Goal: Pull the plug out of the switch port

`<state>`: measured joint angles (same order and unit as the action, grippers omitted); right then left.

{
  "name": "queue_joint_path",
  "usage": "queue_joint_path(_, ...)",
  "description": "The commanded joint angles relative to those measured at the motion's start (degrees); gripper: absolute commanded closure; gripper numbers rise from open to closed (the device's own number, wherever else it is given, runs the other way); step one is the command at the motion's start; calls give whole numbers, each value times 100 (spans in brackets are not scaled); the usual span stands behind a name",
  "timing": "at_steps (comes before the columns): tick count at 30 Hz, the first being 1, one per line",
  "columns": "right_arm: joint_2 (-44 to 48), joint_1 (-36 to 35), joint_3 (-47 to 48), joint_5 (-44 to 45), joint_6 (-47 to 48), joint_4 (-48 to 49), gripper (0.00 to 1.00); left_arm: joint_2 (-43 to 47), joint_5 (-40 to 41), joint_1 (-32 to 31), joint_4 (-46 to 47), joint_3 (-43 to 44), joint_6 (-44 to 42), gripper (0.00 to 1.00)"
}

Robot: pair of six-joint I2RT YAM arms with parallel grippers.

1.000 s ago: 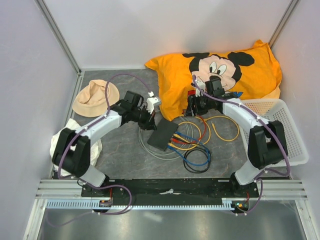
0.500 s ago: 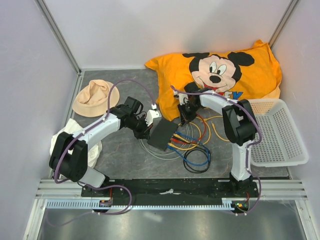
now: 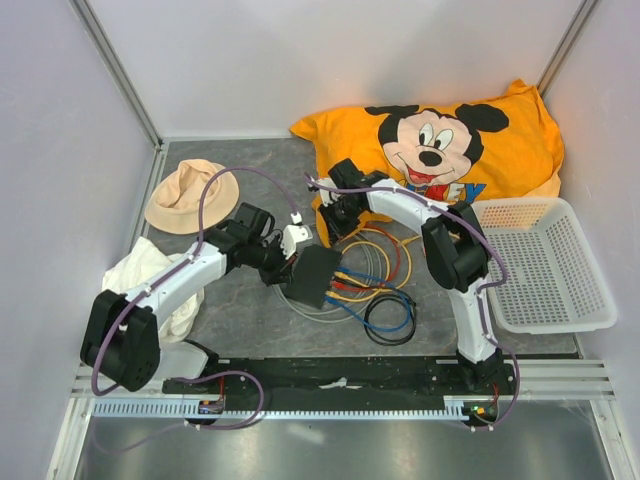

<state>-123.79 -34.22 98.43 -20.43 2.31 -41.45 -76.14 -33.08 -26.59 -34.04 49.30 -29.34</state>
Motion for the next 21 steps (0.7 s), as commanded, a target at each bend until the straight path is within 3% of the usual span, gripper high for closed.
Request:
queue_joint_path(1, 581, 397, -262, -257, 156, -65, 81, -164, -128, 13, 310, 71, 376, 98)
queue_joint_path(4, 969, 723, -737, -1388, 392, -56, 57, -383, -198, 5, 643, -52, 885, 98)
queue_joint_path(7, 1128, 829, -1045, -2104, 857, -213, 47, -655, -234, 22, 1038, -157, 1500, 98)
queue_joint_path(12, 787, 838, -1230, -2993, 991, -601, 43, -1104, -550, 13, 1321, -88, 2108, 98)
queue_joint_path(15, 400, 847, -1186, -3116, 1026, -741, 42, -1412, -244, 22, 1321, 44, 2318, 98)
queue_joint_path(18, 127, 873, -1151, -3073, 1017, -750, 43, -1614, 179, 22, 1304, 80, 2582, 84)
queue_joint_path(21, -13, 882, -1160, -3160, 1018, -733, 44, -1746, 126, 13, 1260, 141, 2592, 86)
